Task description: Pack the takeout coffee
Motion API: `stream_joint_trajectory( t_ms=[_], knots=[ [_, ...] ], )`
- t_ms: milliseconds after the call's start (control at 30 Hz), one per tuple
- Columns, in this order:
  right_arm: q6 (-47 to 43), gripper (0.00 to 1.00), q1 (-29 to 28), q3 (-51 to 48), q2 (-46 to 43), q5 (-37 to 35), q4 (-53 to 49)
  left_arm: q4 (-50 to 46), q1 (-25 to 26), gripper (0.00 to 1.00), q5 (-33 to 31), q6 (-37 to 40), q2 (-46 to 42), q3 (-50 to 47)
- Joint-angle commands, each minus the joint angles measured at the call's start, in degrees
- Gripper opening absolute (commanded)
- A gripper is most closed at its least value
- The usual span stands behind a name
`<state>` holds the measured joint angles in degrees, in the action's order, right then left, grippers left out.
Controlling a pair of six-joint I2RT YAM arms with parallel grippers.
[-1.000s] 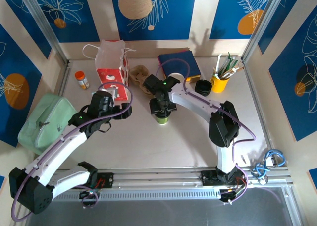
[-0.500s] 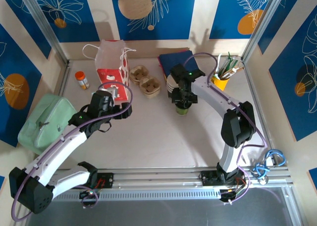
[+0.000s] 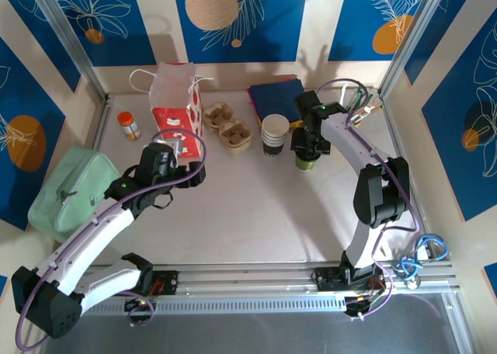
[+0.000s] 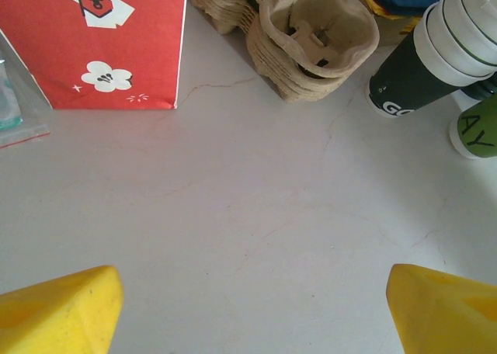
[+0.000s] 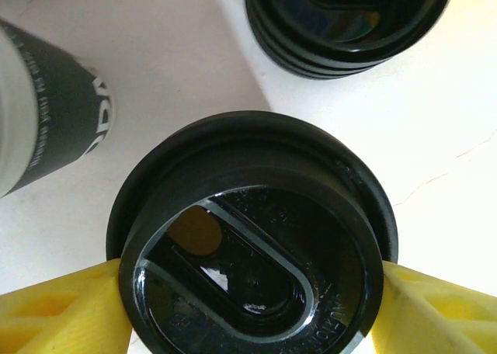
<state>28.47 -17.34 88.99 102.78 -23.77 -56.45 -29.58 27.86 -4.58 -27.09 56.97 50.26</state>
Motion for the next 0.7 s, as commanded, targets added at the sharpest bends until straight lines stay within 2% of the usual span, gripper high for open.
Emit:
stream_joint_trajectory(
  t_ms=[0, 367, 667],
  knots=[
    [-0.96, 0.72, 2.41, -1.15, -1.74, 1.61, 0.28, -1.18, -0.7, 0.88, -0.61, -0.05, -0.99, 1.07],
    [-1.26, 0.74, 8.24, -3.66, -3.03, 2.84, 1.4, -1.38, -0.79, 0.88, -0.47, -0.24, -0.98, 1.33],
    [-1.96, 0.81, 9.09, -3.54, -3.33, 4.69, 1.5, -1.77, -0.85, 0.88, -0.43, -0.42, -1.23, 1.49]
  ],
)
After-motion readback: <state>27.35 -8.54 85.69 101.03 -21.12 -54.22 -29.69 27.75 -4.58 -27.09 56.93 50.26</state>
